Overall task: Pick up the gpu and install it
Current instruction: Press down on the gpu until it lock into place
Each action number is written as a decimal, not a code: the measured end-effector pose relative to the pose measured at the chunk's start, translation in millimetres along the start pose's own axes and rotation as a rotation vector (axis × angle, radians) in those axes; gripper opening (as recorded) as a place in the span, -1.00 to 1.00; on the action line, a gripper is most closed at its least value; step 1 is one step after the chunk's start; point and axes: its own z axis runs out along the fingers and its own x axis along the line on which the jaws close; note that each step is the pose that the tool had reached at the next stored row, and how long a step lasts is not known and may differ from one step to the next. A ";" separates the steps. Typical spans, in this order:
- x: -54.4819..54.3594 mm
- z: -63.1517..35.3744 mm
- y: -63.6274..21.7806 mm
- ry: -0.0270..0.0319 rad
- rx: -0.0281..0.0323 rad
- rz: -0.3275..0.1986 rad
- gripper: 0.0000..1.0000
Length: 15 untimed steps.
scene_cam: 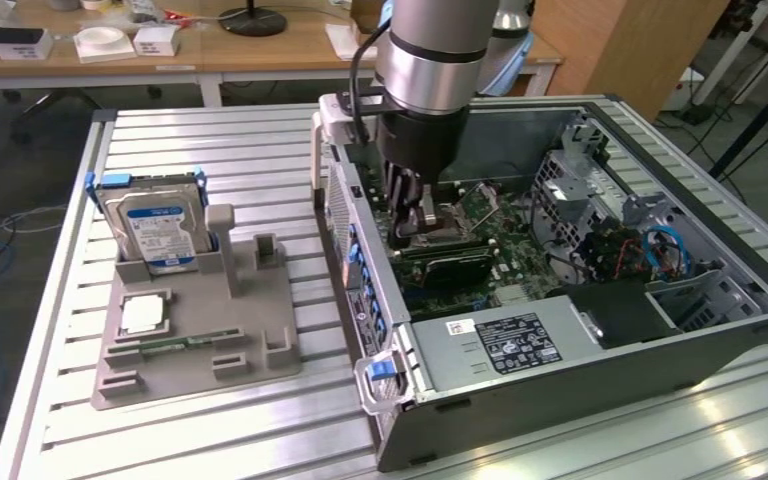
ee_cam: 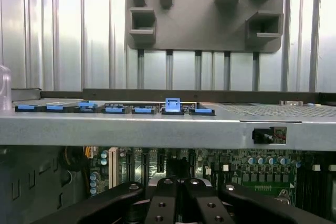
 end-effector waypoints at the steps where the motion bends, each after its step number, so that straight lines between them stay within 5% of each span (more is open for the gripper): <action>1: 0.0 -0.1 0.7 0.0001 -0.0004 0.000 -0.79; 8: 0.1 -0.1 2.2 0.0004 -0.0089 0.001 -0.79; 12: 0.1 0.0 0.5 0.0008 -0.0357 0.005 -0.79; 15: 0.1 0.5 -0.9 0.0007 -0.0426 0.008 -0.79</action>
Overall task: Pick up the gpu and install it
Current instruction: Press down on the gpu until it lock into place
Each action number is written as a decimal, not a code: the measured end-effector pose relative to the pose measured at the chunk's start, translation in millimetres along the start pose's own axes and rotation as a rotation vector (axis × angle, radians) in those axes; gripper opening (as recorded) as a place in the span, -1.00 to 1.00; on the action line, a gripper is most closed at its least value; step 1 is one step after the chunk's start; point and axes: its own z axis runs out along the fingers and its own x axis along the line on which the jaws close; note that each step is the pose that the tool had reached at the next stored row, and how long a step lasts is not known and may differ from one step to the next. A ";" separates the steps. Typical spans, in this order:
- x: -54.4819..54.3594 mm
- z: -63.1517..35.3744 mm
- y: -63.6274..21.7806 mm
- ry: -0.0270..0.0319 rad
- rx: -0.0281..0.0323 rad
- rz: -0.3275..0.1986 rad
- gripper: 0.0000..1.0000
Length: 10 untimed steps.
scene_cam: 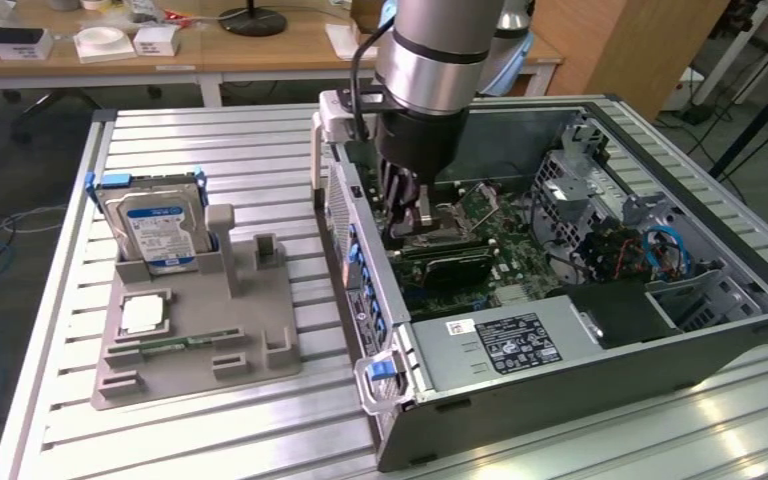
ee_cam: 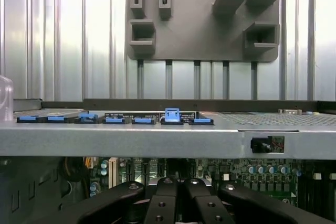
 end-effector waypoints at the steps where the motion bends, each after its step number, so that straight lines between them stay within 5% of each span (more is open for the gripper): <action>1: 0.0 0.2 0.0 0.0000 -0.0001 0.001 -0.79; 10: -1.0 5.4 1.9 -0.0031 0.0003 0.013 -0.79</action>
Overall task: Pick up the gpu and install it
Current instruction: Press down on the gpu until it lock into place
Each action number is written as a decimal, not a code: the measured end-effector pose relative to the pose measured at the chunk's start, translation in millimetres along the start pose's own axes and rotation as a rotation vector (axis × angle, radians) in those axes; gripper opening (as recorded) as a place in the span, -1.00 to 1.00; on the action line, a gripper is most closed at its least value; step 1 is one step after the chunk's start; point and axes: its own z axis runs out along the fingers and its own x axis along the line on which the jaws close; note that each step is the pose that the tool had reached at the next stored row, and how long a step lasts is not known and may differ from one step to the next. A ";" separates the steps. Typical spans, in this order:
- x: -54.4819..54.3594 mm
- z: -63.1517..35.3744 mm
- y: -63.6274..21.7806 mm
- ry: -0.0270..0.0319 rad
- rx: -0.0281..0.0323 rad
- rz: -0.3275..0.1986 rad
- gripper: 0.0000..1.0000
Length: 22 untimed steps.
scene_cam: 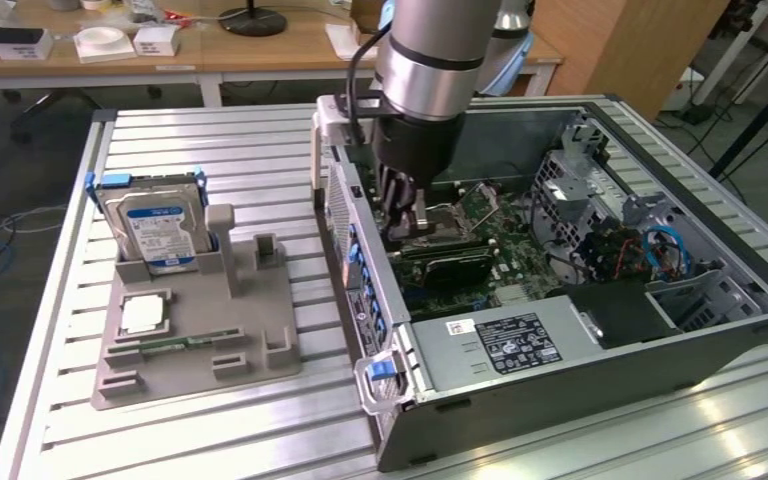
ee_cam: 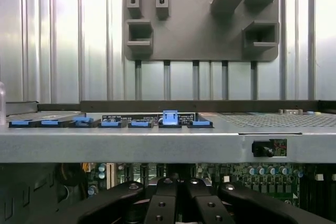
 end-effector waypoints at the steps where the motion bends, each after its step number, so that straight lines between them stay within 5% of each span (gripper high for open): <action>1: -0.3 0.4 0.2 -0.0003 -0.0001 0.003 -0.79; 22: -0.7 1.9 4.7 -0.0016 -0.0004 0.024 -0.79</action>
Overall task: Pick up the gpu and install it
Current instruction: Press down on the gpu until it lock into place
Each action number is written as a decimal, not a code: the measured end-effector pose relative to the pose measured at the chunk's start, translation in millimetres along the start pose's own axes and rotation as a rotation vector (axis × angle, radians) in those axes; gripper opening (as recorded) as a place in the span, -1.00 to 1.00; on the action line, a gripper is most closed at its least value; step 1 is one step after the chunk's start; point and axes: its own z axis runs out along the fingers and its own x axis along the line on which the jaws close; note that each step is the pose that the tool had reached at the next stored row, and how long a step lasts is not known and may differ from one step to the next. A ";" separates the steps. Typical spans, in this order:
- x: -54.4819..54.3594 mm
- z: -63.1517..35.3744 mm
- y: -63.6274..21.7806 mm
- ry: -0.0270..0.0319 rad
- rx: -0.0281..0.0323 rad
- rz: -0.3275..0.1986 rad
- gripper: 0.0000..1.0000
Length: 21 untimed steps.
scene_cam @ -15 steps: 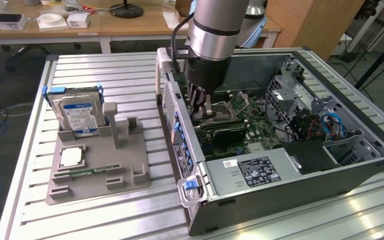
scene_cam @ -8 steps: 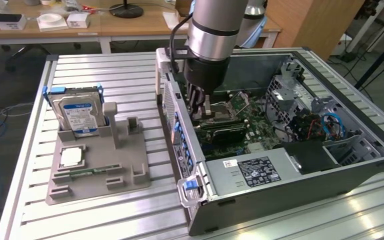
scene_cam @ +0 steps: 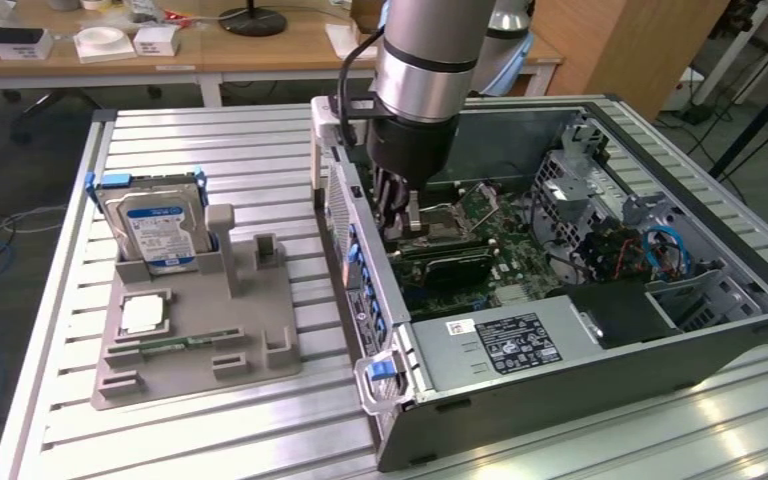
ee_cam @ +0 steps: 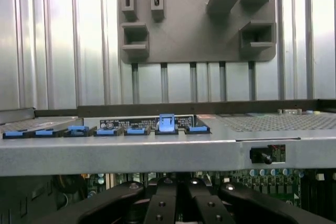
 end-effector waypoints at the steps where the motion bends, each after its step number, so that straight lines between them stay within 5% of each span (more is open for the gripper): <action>1: 0.0 -0.1 0.0 0.0001 0.0000 0.000 -0.79; 13: 0.1 -5.3 0.5 0.0010 -0.0084 0.000 -0.79; 21: 0.1 -3.6 0.7 0.0025 -0.0063 0.000 -0.79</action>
